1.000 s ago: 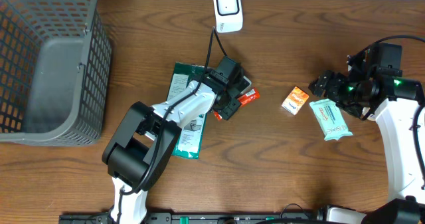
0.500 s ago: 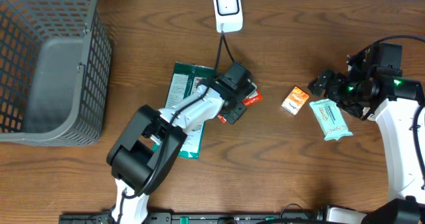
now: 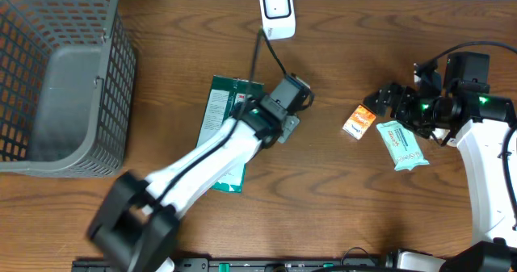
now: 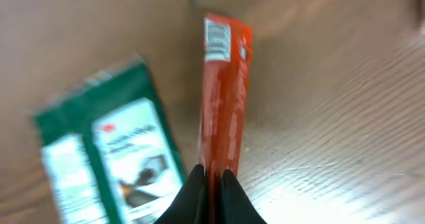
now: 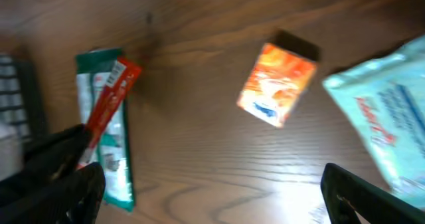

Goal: Scan the item barcode

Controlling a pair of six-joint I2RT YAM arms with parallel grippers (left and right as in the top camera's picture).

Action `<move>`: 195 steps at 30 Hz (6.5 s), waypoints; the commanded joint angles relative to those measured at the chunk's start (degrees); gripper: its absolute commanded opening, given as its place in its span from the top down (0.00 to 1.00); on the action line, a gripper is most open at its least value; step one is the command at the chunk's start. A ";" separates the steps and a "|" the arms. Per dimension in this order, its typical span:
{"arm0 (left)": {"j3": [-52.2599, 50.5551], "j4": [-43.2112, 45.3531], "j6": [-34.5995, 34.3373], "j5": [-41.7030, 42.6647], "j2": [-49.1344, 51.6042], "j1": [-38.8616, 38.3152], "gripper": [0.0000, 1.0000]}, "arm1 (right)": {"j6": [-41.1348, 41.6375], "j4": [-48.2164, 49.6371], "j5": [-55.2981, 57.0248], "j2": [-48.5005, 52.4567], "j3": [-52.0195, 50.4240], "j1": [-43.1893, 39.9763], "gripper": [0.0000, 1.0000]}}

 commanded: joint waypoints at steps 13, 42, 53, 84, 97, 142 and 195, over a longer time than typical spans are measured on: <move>0.46 -2.16 -0.79 5.11 -8.94 0.85 0.93 | 2.75 21.70 -31.71 5.31 -12.31 0.35 0.09; 0.42 -0.61 -10.40 14.95 23.34 3.89 0.88 | 7.52 27.45 -1.31 5.38 -20.11 11.32 0.03; 0.00 -0.85 -18.62 12.90 23.67 2.40 0.52 | 7.52 27.39 -1.33 5.38 -20.11 10.69 0.02; 2.60 -3.87 -14.51 12.57 -5.11 3.96 0.93 | 8.17 29.18 -31.50 4.35 -18.16 -3.39 0.23; 2.58 -0.37 -12.39 18.56 -7.89 3.85 0.93 | 16.04 39.43 -36.89 4.37 -18.21 4.11 0.14; 2.32 -9.60 -24.20 23.47 -7.89 21.68 0.74 | -12.13 19.37 22.86 4.46 -5.70 31.69 0.52; 1.86 2.58 -18.91 46.03 -7.87 18.05 0.24 | 5.11 27.32 -6.56 2.14 -2.01 29.40 0.99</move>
